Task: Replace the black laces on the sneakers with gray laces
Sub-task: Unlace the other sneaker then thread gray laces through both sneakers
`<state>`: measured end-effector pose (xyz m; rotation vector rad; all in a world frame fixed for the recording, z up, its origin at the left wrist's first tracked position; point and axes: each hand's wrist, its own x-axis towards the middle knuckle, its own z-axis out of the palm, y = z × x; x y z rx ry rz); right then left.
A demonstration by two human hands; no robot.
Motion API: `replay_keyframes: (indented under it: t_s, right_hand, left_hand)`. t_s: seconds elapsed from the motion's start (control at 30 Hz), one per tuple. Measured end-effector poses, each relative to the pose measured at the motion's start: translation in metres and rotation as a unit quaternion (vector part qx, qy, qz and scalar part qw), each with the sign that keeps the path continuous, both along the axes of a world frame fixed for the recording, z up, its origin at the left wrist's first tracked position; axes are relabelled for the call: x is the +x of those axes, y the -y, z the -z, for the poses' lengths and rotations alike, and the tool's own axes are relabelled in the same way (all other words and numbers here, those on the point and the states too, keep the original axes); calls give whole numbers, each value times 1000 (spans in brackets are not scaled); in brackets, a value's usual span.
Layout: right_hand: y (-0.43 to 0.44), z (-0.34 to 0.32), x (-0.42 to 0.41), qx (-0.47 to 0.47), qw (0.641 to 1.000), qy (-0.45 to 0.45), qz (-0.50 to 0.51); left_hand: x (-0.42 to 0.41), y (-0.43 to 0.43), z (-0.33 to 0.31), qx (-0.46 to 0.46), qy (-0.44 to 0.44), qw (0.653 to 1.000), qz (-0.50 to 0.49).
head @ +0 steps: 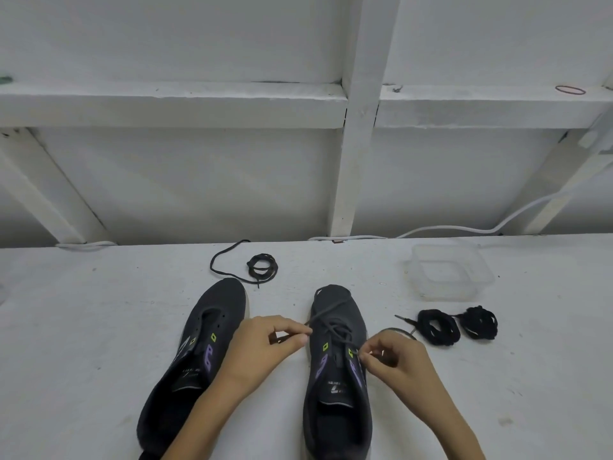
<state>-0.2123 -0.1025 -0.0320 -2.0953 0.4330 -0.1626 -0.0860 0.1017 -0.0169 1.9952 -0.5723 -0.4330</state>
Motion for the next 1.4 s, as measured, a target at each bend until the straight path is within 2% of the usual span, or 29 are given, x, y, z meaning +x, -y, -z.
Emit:
replay_keyframes:
  t_s: [0.23, 0.43, 0.57, 0.73, 0.93, 1.0, 1.07, 1.13, 1.23, 1.4]
  right_hand:
    - [-1, -12, 11, -160, 982, -42, -87]
    - [0, -23, 21, -167, 973, -94, -129]
    - [-5, -23, 26, -194, 965, -107, -138]
    - [-7, -20, 28, -143, 982, -51, -108]
    - [-19, -7, 35, -100, 991, -75, -49]
    - [-20, -4, 36, -55, 995, -70, -34]
    - [-19, -2, 36, 26, 998, -56, -25]
    - [-19, -2, 34, 68, 996, -45, -22]
    - [-19, 0, 34, 50, 997, -46, -23]
    - [-23, -1, 34, 23, 997, -61, -31]
  left_hand:
    - [-1, 3, 2, 82, 57, 993, 67]
    - [-5, 9, -3, 122, 61, 989, 57]
    - [-5, 11, -7, 172, 99, 978, 69]
    - [-5, 19, -13, 209, 147, 963, 85]
    - [-3, 28, -15, 254, 183, 942, 126]
    - [0, 31, -16, 241, 162, 948, 131]
    - [5, 33, -15, 202, 106, 965, 131]
    - [12, 34, -12, 160, 52, 977, 135]
    - [14, 32, -6, 132, 34, 982, 134]
    - [2, 30, 2, 106, 105, 978, 143]
